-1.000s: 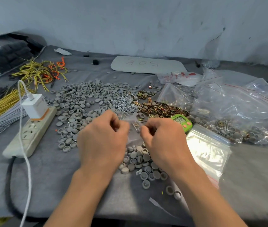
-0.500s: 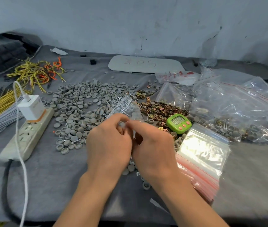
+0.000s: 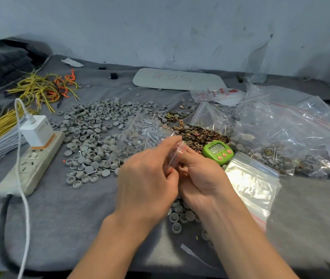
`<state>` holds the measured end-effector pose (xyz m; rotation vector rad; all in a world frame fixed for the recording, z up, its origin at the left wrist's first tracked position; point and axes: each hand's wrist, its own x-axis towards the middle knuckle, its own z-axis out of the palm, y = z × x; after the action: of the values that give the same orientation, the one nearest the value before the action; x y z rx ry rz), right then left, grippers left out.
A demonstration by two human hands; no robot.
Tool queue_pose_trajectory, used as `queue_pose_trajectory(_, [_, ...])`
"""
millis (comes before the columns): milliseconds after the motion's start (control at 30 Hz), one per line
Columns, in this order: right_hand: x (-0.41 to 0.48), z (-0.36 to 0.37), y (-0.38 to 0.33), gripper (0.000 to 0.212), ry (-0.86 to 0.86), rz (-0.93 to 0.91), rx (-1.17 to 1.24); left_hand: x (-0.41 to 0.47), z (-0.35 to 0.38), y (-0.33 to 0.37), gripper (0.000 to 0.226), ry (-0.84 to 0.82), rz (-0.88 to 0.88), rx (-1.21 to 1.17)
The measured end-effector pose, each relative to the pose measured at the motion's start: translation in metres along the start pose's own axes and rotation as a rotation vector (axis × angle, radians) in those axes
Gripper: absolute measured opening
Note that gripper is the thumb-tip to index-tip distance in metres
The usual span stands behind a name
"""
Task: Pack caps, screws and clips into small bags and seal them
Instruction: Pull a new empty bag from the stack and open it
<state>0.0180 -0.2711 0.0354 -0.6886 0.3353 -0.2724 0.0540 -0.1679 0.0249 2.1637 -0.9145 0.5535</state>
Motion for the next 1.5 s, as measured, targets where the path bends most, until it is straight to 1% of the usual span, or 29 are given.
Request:
queue_pose_trajectory(67, [-0.003, 0.005, 0.001, 0.012, -0.03, 0.018, 0.062, 0.002, -0.001, 0.004, 0.072, 0.05, 0.006, 0.05])
queue_pose_trajectory(100, [-0.003, 0.006, 0.004, 0.015, -0.016, 0.026, 0.058, 0.003, -0.001, 0.006, 0.072, 0.077, 0.012, 0.077])
queue_pose_trajectory(200, [-0.001, 0.008, 0.012, 0.046, 0.056, 0.025, -0.067, 0.004, 0.0, 0.006, 0.072, 0.15, 0.025, 0.11])
queue_pose_trajectory(233, [-0.001, 0.009, 0.014, 0.051, 0.041, 0.032, -0.127, 0.005, 0.0, 0.004, 0.072, 0.174, 0.022, 0.112])
queue_pose_trajectory(267, [-0.001, 0.011, 0.016, 0.051, 0.016, 0.041, -0.188, 0.006, -0.001, 0.001, 0.071, 0.195, 0.017, 0.117])
queue_pose_trajectory(367, [-0.001, 0.013, 0.015, 0.034, -0.043, 0.046, -0.306, 0.005, -0.002, -0.007, 0.064, 0.211, 0.019, 0.142])
queue_pose_trajectory(467, [-0.001, 0.009, 0.005, 0.033, -0.115, 0.014, -0.372, 0.001, -0.002, -0.013, 0.058, 0.162, 0.055, 0.15])
queue_pose_trajectory(533, [0.001, 0.003, -0.001, 0.027, -0.117, -0.02, -0.479, 0.001, -0.004, -0.016, 0.061, 0.127, 0.086, 0.134])
queue_pose_trajectory(600, [0.003, 0.001, -0.005, 0.024, -0.124, -0.031, -0.542, 0.002, -0.006, -0.019, 0.074, 0.06, 0.128, 0.13])
queue_pose_trajectory(667, [0.006, 0.001, -0.006, 0.031, -0.166, -0.02, -0.48, 0.003, -0.008, -0.021, 0.091, -0.067, 0.175, 0.171])
queue_pose_trajectory(733, [0.007, 0.0, -0.005, 0.034, -0.179, -0.03, -0.454, 0.002, -0.01, -0.022, 0.101, -0.164, 0.206, 0.228])
queue_pose_trajectory(767, [0.007, -0.001, -0.005, 0.033, -0.184, -0.036, -0.472, 0.002, -0.011, -0.023, 0.1, -0.184, 0.216, 0.256])
queue_pose_trajectory(833, [0.008, -0.004, -0.004, 0.029, -0.224, -0.021, -0.532, 0.004, -0.014, -0.027, 0.088, -0.179, 0.219, 0.282])
queue_pose_trajectory(900, [0.007, -0.007, -0.004, 0.018, -0.271, -0.019, -0.611, 0.005, -0.016, -0.031, 0.074, -0.143, 0.193, 0.249])
queue_pose_trajectory(933, [0.006, -0.008, -0.006, 0.015, -0.28, -0.031, -0.636, 0.006, -0.017, -0.033, 0.071, -0.127, 0.178, 0.229])
queue_pose_trajectory(1033, [0.005, -0.011, -0.012, 0.015, -0.195, -0.044, -0.577, 0.006, -0.015, -0.037, 0.07, -0.115, 0.139, 0.227])
queue_pose_trajectory(1100, [0.004, -0.013, -0.016, 0.017, -0.087, -0.067, -0.503, 0.006, -0.014, -0.039, 0.076, -0.128, 0.076, 0.249])
queue_pose_trajectory(1133, [0.004, -0.014, -0.018, 0.018, -0.024, -0.101, -0.516, 0.007, -0.015, -0.04, 0.079, -0.139, 0.038, 0.255])
queue_pose_trajectory(1167, [0.004, -0.016, -0.019, 0.02, 0.041, -0.151, -0.606, 0.007, -0.015, -0.042, 0.082, -0.148, 0.006, 0.255])
queue_pose_trajectory(1200, [0.005, -0.018, -0.02, 0.02, 0.101, -0.207, -0.798, 0.008, -0.017, -0.045, 0.084, -0.155, -0.017, 0.248])
queue_pose_trajectory(1233, [0.005, -0.019, -0.02, 0.017, 0.149, -0.257, -1.07, 0.008, -0.018, -0.049, 0.085, -0.161, -0.033, 0.235])
queue_pose_trajectory(1300, [0.004, -0.019, -0.014, 0.008, 0.192, -0.325, -1.598, 0.009, -0.02, -0.055, 0.087, -0.184, -0.059, 0.207])
queue_pose_trajectory(1333, [0.002, -0.018, -0.01, 0.014, 0.208, -0.358, -1.795, 0.009, -0.021, -0.058, 0.087, -0.204, -0.068, 0.198])
queue_pose_trajectory(1367, [0.001, -0.017, -0.006, 0.022, 0.211, -0.38, -1.906, 0.009, -0.021, -0.06, 0.087, -0.228, -0.073, 0.195])
queue_pose_trajectory(1400, [0.001, -0.016, -0.001, 0.027, 0.193, -0.382, -1.957, 0.009, -0.021, -0.062, 0.086, -0.251, -0.077, 0.195])
queue_pose_trajectory(1433, [0.0, -0.014, 0.003, 0.028, 0.156, -0.381, -1.981, 0.009, -0.021, -0.063, 0.085, -0.272, -0.079, 0.193])
queue_pose_trajectory(1500, [-0.002, -0.013, 0.009, 0.024, 0.093, -0.374, -2.005, 0.009, -0.02, -0.065, 0.082, -0.309, -0.073, 0.198])
